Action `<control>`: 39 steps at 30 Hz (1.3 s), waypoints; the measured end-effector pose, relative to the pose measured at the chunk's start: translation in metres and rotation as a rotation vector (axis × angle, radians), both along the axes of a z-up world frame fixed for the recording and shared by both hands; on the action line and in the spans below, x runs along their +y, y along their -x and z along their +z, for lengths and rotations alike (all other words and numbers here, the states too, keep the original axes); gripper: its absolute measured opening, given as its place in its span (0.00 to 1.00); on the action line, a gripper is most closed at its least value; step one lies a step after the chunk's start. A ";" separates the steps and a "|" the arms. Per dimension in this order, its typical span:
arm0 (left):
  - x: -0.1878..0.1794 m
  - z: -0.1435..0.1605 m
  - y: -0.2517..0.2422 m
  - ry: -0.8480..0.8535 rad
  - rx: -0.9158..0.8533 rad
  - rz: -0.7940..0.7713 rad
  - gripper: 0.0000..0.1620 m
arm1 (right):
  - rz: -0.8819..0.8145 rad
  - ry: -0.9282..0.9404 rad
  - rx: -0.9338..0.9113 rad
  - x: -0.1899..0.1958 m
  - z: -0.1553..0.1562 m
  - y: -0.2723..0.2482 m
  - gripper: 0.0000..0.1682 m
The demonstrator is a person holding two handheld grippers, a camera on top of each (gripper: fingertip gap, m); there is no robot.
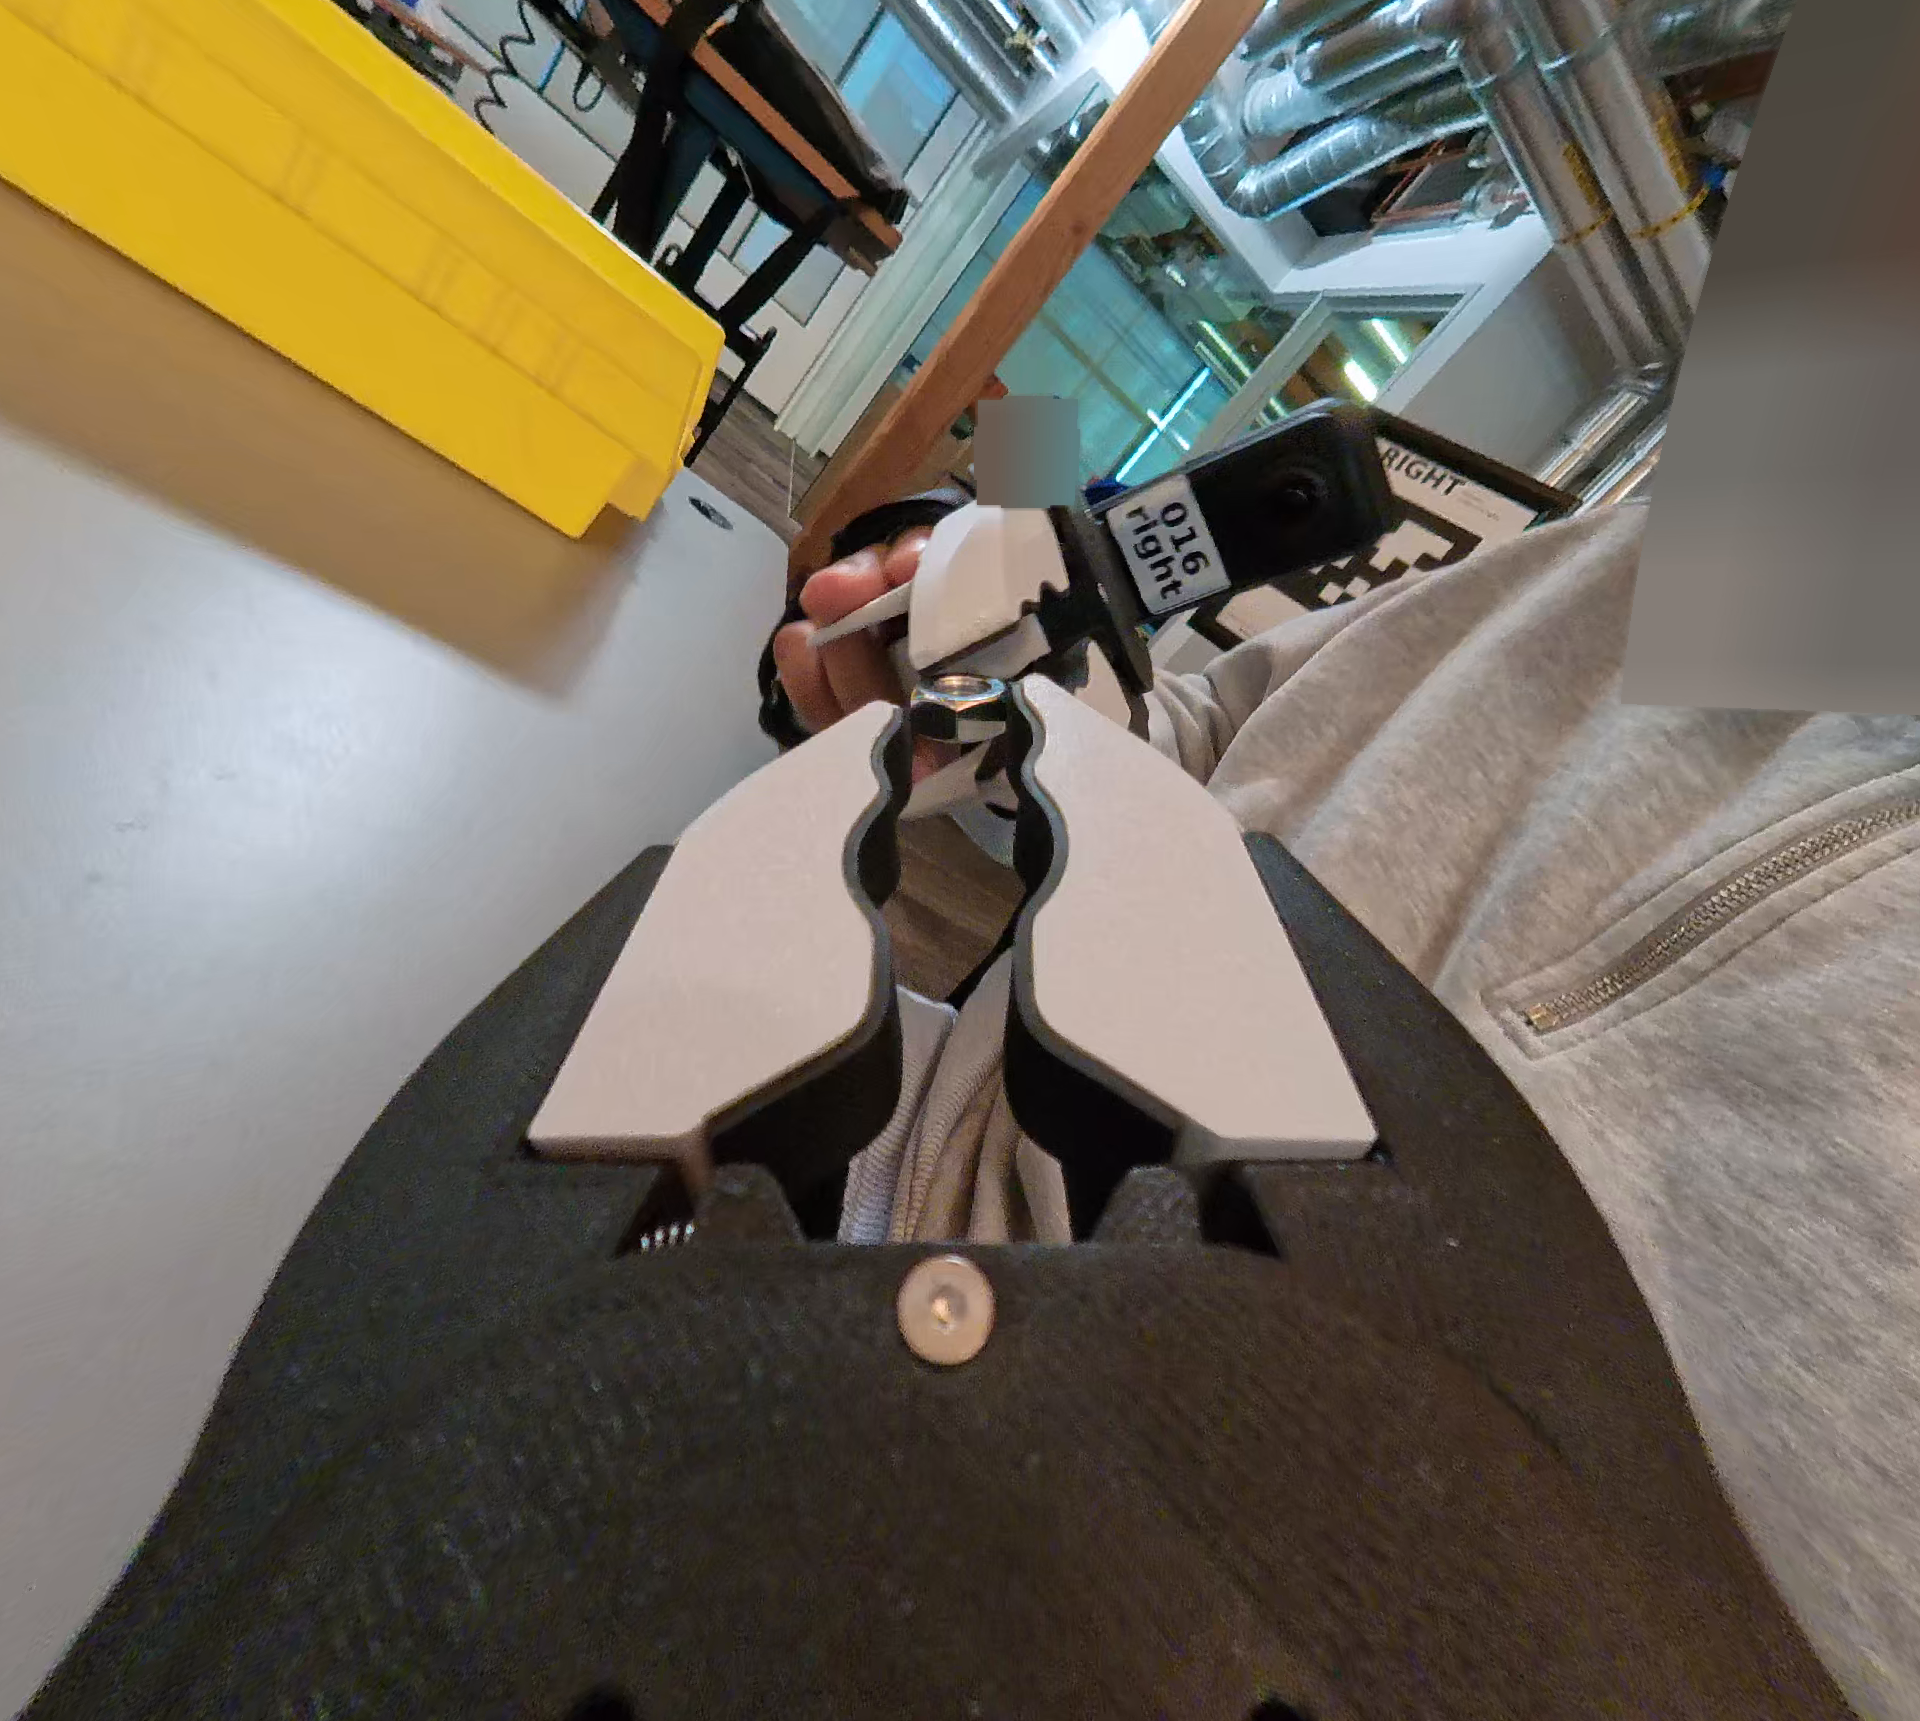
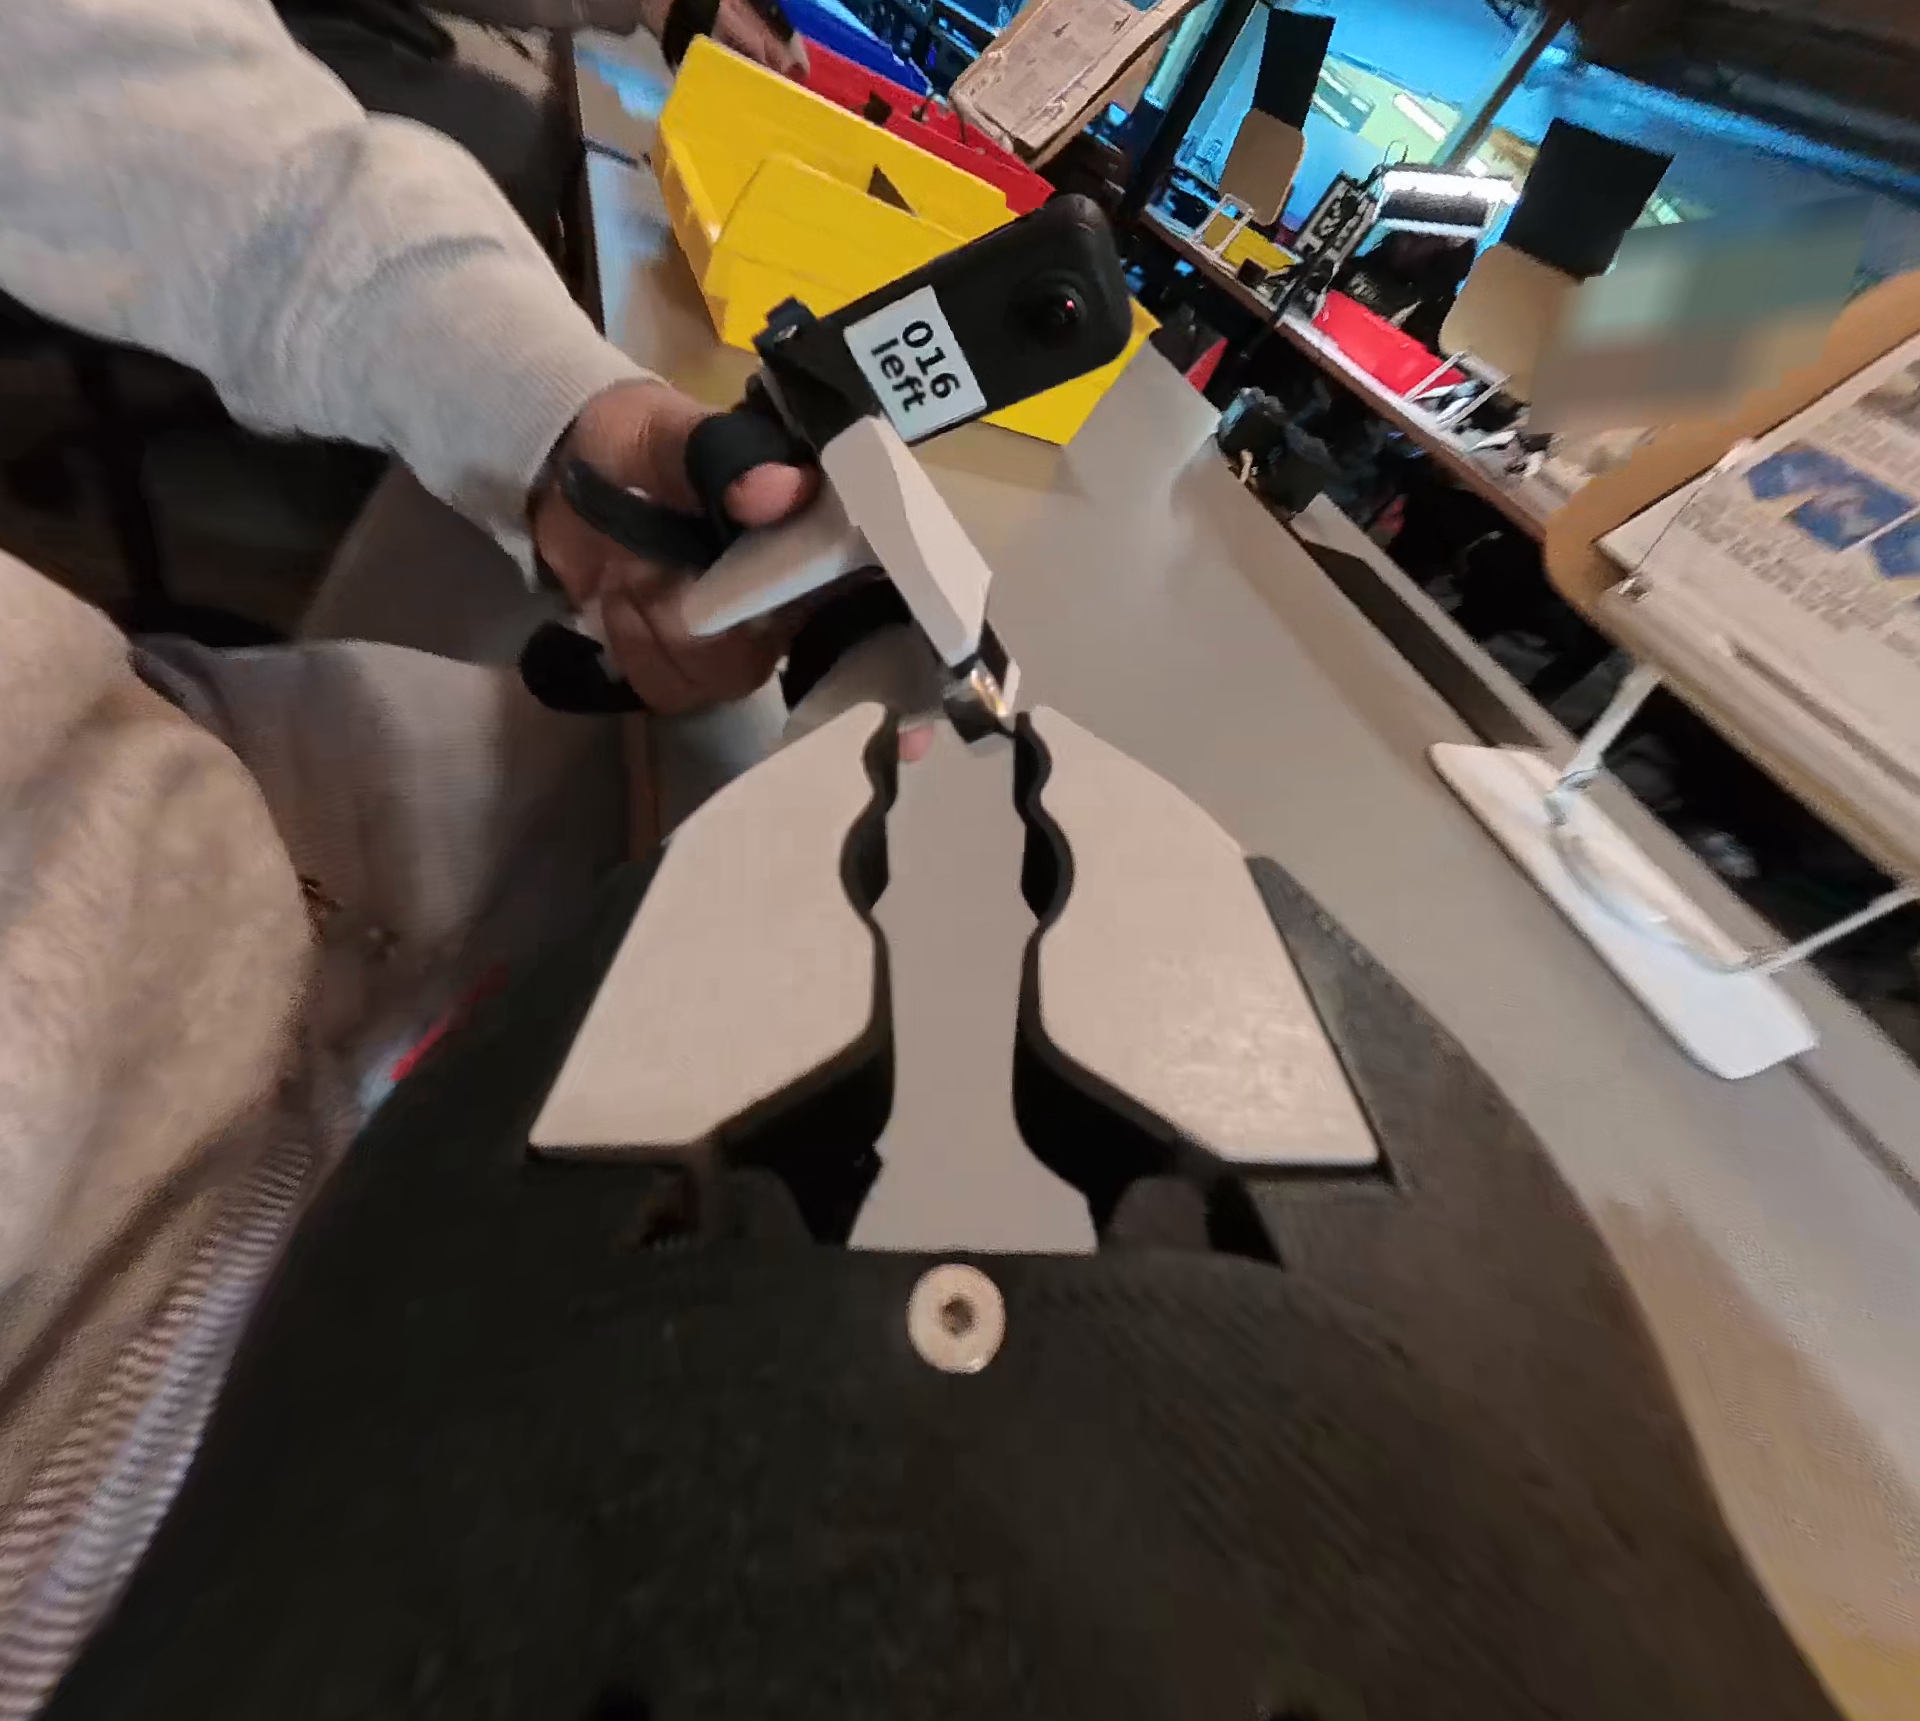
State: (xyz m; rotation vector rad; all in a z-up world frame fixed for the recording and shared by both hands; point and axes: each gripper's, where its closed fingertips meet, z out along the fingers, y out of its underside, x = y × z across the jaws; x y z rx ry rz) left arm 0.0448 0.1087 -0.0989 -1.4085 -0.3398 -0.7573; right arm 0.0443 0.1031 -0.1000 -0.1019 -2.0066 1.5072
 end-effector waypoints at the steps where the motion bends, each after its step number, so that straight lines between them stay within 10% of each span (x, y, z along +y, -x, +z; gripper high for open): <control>1: 0.000 0.002 0.001 -0.012 -0.001 0.005 0.11 | 0.009 0.035 -0.048 0.001 0.000 0.000 0.13; 11: 0.000 0.008 0.004 -0.028 0.225 0.128 0.11 | 0.114 0.387 -0.531 0.004 0.011 0.002 0.15; 31: 0.003 0.008 -0.005 -0.017 0.314 0.125 0.14 | 0.132 0.400 -0.499 0.008 0.016 0.001 0.10; 39: 0.005 0.002 -0.013 -0.013 0.066 -0.043 0.14 | 0.065 0.320 -0.387 0.010 0.013 0.005 0.10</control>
